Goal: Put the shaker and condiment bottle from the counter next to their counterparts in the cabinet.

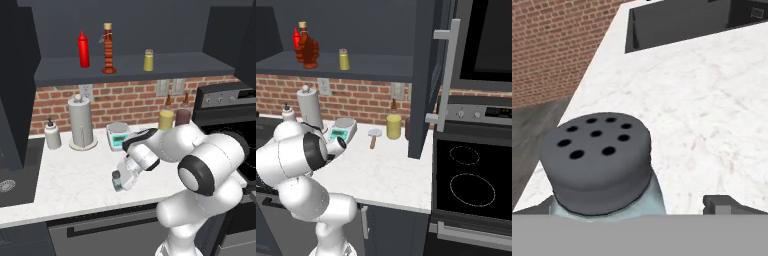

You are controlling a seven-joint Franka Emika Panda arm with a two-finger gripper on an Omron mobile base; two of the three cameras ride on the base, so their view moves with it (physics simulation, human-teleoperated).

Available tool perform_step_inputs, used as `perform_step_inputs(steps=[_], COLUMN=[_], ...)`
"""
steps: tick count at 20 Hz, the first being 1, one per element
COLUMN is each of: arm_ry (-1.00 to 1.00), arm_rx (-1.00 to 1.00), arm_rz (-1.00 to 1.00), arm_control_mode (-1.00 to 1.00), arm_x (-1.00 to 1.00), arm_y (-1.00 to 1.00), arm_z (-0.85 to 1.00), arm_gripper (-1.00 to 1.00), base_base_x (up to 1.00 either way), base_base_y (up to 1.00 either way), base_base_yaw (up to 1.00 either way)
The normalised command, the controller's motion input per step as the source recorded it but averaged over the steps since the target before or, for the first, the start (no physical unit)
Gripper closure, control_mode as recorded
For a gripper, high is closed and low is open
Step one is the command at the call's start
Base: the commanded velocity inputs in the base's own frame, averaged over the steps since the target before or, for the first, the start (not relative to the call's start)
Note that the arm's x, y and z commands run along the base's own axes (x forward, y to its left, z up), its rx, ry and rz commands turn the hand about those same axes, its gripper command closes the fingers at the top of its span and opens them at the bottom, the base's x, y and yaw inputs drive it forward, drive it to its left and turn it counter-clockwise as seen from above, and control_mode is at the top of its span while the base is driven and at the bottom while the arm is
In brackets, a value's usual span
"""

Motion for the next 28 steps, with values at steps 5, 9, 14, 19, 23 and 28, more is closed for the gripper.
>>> perform_step_inputs(steps=[5,9,14,19,23,28], arm_ry=[0.0,0.0,0.0,-0.01,0.0,0.0], arm_rx=[0.0,0.03,0.05,0.0,0.0,0.0], arm_rz=[0.07,0.06,-0.03,-0.15,-0.2,-0.26], arm_control_mode=[-1.0,-1.0,-1.0,-1.0,-1.0,-1.0], arm_x=[0.19,0.05,-0.01,-0.05,-0.03,0.0], arm_y=[0.19,0.06,0.0,0.01,0.0,-0.06], arm_z=[-0.25,-0.18,0.36,0.96,0.95,0.98], arm_gripper=[1.0,1.0,1.0,1.0,1.0,1.0], base_base_x=[0.0,0.0,0.0,0.0,0.0,0.0], base_base_y=[0.0,0.0,0.0,0.0,0.0,0.0], base_base_yaw=[0.0,0.0,0.0,0.0,0.0,0.0])
